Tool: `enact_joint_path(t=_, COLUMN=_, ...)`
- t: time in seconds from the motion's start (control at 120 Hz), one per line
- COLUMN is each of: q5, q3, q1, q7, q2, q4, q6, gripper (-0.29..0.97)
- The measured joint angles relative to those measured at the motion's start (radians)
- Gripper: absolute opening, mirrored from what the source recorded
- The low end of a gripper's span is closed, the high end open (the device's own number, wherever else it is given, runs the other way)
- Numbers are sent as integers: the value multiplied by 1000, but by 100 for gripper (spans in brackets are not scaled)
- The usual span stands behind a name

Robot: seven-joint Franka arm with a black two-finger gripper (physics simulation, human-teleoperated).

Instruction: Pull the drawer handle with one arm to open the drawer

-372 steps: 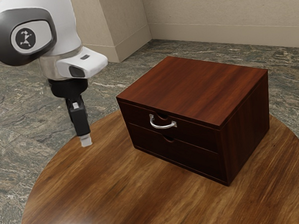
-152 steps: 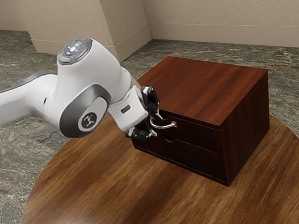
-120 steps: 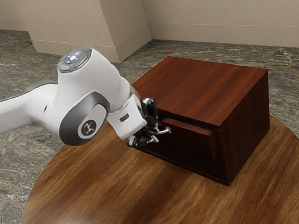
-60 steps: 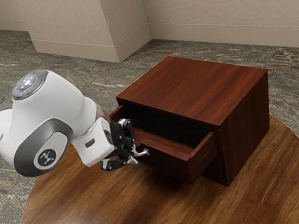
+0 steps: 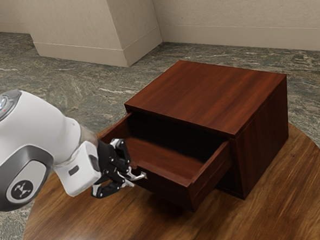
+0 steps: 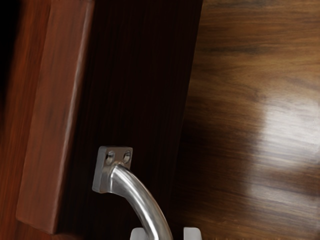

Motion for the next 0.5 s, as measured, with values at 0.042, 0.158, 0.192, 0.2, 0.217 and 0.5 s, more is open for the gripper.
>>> enact_joint_path(t=0.042, q5=0, q3=0, q1=1, q7=1, q2=-9, q4=-6, q6=-2, gripper=-9)
enact_joint_path(t=0.158, q5=-1, q3=0, q1=2, q7=2, q2=-51, q4=-30, q6=-11, gripper=-9)
enact_joint_path(t=0.192, q5=-1, q3=0, q1=2, q7=2, q2=-58, q4=-37, q6=-13, gripper=-9)
enact_joint_path(t=0.2, q5=-1, q3=0, q1=2, q7=2, q2=-60, q4=-39, q6=-14, gripper=-9)
enact_joint_path(t=0.217, q5=-1, q3=0, q1=2, q7=3, q2=-63, q4=-42, q6=-15, gripper=-9)
enact_joint_path(t=0.5, q5=-3, q3=0, q1=6, q7=5, q2=-112, q4=-69, q6=-45, gripper=-8)
